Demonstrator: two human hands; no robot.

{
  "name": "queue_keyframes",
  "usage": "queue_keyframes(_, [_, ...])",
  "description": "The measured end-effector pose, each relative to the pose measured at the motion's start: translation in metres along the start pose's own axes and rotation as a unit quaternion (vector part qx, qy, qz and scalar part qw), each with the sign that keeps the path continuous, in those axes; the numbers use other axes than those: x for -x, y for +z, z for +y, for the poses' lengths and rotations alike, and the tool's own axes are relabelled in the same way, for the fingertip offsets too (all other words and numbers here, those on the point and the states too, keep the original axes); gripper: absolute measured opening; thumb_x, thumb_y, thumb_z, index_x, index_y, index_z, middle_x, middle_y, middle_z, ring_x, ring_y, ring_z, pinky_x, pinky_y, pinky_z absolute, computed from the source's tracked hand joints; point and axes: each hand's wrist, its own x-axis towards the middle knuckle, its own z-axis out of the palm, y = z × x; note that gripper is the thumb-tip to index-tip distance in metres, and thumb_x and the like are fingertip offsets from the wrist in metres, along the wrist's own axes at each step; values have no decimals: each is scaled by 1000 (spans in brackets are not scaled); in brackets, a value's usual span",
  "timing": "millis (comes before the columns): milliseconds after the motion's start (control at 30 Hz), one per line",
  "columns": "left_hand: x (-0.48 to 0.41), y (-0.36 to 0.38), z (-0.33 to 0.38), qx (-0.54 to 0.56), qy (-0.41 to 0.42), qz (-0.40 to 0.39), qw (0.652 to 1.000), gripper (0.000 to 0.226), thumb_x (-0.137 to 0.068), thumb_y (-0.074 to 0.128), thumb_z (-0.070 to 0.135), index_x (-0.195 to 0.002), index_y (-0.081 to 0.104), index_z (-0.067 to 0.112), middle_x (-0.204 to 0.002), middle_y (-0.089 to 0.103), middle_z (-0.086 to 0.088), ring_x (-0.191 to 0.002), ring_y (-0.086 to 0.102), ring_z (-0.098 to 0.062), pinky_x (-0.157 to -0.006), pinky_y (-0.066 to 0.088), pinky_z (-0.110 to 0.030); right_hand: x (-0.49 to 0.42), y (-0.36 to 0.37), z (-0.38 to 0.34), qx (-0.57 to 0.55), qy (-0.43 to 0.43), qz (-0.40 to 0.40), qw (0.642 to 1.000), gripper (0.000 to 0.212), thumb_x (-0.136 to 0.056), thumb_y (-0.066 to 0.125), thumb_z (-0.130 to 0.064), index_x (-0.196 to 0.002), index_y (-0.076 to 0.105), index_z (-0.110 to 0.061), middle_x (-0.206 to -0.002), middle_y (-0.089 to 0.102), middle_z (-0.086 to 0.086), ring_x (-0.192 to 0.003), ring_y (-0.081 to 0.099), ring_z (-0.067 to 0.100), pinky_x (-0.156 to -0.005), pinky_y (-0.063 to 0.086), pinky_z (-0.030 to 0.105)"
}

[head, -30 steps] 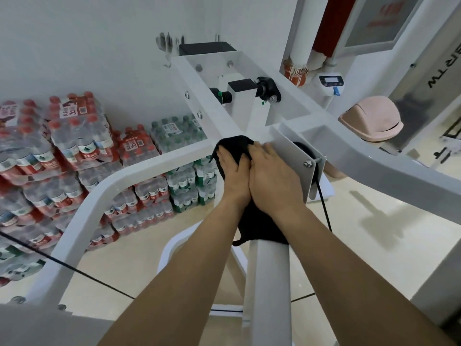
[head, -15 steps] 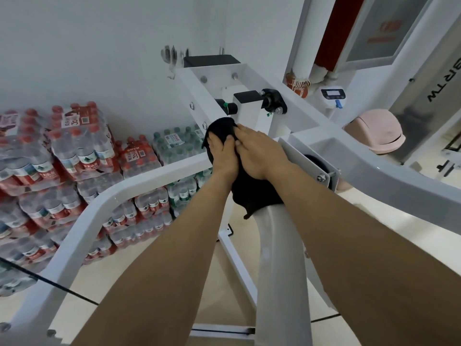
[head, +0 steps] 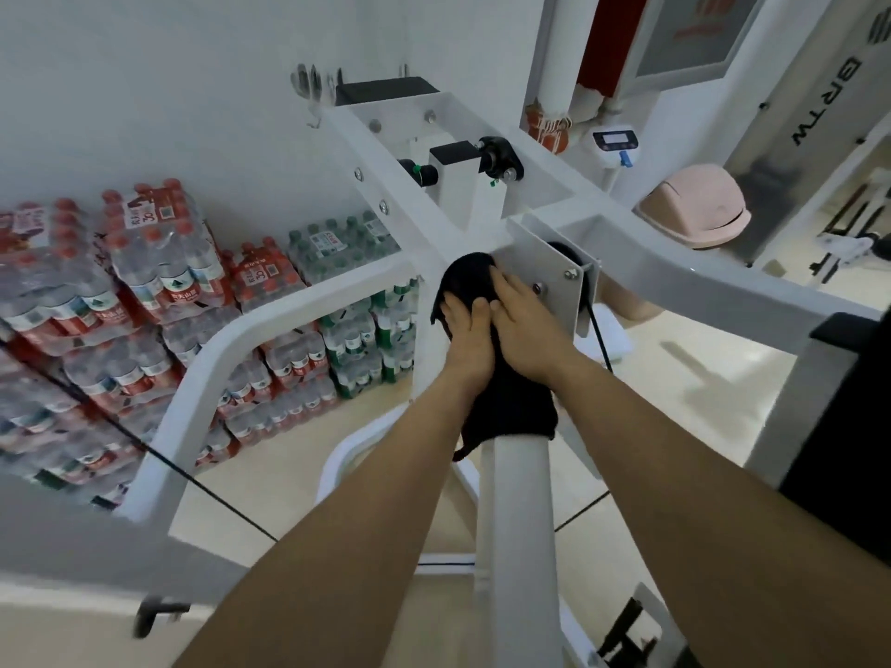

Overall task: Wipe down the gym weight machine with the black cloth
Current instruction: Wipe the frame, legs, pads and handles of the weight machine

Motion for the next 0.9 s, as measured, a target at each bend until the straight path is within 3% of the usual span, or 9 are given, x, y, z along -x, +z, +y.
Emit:
queue_keyframes(100, [48,-1,-3,-18,-29,-43,999,58,-108,31,40,-160,13,24,-156,37,-14,-137,43,-30,-107,36,-31,53,9,-2,-105,64,36,992,56,-108,31,-23,-161,11,-21,-162,23,8,-147,26,23,-115,20,28])
queue_keyframes(200, [102,-12,-7,-17,-25,-81,996,50,-107,37,37,-156,30,29,-145,52,-8,-124,55,-24,-109,42,-39,104,23,-9,-210,102,65,970,60,-107,33,-22,-161,6,-23,-163,24,5,-147,29,22,-110,19,22])
queue_keyframes(300, [169,-19,-13,-43,-15,-80,996,48,-107,38,32,-155,31,29,-143,51,1,-124,53,-18,-108,41,-36,163,40,-12,-261,132,63,954,57,-107,33,-28,-160,13,-24,-157,38,7,-138,43,27,-116,34,41])
queue_keyframes(400, [236,-25,-21,-46,-30,-73,996,48,-108,37,32,-155,28,28,-143,48,3,-127,50,-18,-108,39,-33,221,49,-21,-258,162,31,952,55,-107,31,-32,-159,16,-19,-155,40,10,-136,46,31,-114,37,46])
queue_keyframes(600, [347,-42,-50,-109,-42,-62,991,52,-107,34,41,-157,24,30,-150,44,5,-132,47,-16,-113,37,-36,334,58,-48,-258,157,-7,953,60,-109,31,-31,-160,3,-16,-156,38,13,-135,46,32,-105,37,33])
queue_keyframes(700, [394,-50,-60,-138,-34,-75,987,53,-107,31,43,-158,21,31,-153,43,3,-134,46,-17,-112,36,-34,382,65,-56,-242,164,-34,956,62,-109,29,-34,-160,-1,-17,-154,41,14,-132,50,32,-103,39,35])
queue_keyframes(800, [440,-55,-64,-160,-31,-82,983,52,-109,28,40,-158,15,32,-153,40,3,-133,43,-14,-102,30,-24,425,71,-66,-201,178,-42,962,60,-109,29,-34,-159,5,-13,-147,48,19,-125,54,35,-100,41,35])
queue_keyframes(900, [479,-63,-77,-167,-14,-89,982,53,-108,26,42,-159,12,33,-156,39,2,-138,41,-18,-102,28,-23,464,76,-82,-168,196,-32,966,54,-108,30,-29,-155,17,-6,-139,54,21,-121,55,36,-98,42,38])
